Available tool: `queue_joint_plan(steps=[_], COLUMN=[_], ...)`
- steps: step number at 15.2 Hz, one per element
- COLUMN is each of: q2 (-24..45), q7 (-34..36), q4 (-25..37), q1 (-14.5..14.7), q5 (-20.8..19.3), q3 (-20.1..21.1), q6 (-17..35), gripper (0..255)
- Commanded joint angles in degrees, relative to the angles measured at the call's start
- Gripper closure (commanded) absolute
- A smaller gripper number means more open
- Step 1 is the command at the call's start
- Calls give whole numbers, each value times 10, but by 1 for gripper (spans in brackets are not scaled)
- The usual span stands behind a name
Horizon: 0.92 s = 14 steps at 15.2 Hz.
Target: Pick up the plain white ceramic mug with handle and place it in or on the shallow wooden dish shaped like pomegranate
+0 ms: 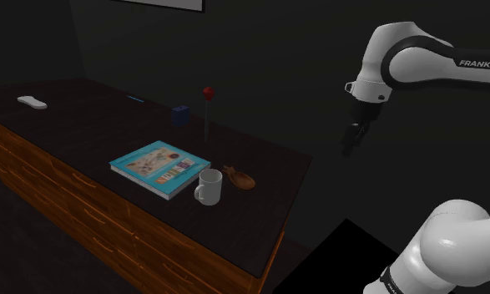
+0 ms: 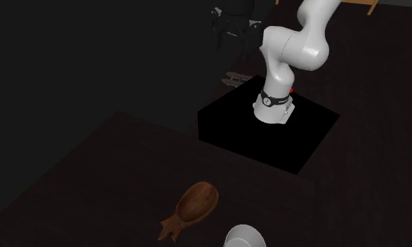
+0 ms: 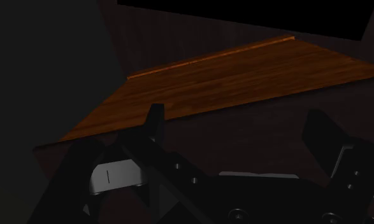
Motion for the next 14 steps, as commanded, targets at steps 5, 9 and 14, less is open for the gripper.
queue_joint_plan(steps=[5, 9, 14], q2=[72, 150, 253], q7=[44, 85, 134], q4=[21, 54, 111], q1=[14, 26, 38], q5=[29, 52, 70], q3=[31, 59, 91], q6=[39, 75, 110], gripper=[0, 0, 0])
